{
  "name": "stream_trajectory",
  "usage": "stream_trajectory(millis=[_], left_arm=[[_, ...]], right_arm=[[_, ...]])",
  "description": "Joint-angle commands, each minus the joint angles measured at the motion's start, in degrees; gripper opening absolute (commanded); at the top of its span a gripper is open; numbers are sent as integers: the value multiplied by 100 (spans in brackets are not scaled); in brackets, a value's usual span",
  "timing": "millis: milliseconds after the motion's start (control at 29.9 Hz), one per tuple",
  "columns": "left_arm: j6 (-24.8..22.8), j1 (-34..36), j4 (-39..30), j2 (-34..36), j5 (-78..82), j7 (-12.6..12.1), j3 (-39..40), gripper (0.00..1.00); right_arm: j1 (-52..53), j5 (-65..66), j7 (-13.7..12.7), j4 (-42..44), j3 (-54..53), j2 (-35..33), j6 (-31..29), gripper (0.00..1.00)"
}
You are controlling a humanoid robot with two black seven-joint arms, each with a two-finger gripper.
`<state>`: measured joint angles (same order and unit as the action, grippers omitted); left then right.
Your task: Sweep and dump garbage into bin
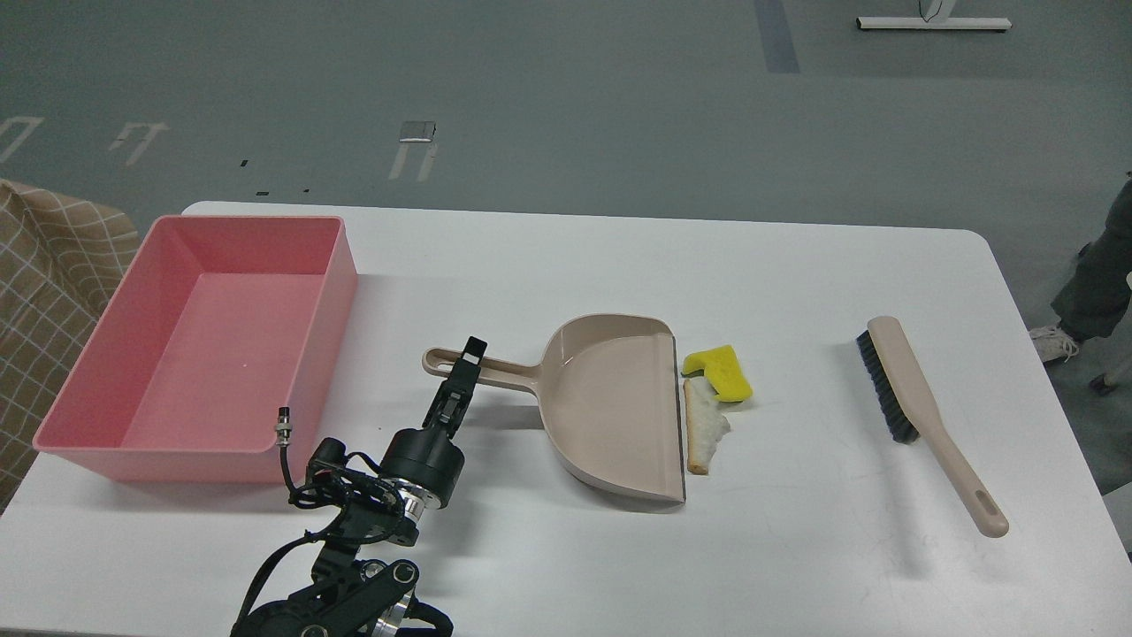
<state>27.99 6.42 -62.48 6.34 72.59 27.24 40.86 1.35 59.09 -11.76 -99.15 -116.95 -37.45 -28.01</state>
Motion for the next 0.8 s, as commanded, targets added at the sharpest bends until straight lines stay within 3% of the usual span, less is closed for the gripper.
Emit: stream_trajectory(millis=[0,435,635,769], left_arm=[[1,17,-1,-1,1,1,1,9],[1,52,-1,-18,1,-8,-34,9],[1,61,-1,-19,-8,-8,-34,10],[1,69,-1,-27,-8,-8,-34,10]], right_arm=[[-126,-3,-19,-7,-3,-341,1,99],[-1514,260,-63,-16,997,-2284,1,99],[-2181,1015,-63,-16,1560,-2811,1,98],[-2183,1456,-37,-16,1851,-2812,1,97]])
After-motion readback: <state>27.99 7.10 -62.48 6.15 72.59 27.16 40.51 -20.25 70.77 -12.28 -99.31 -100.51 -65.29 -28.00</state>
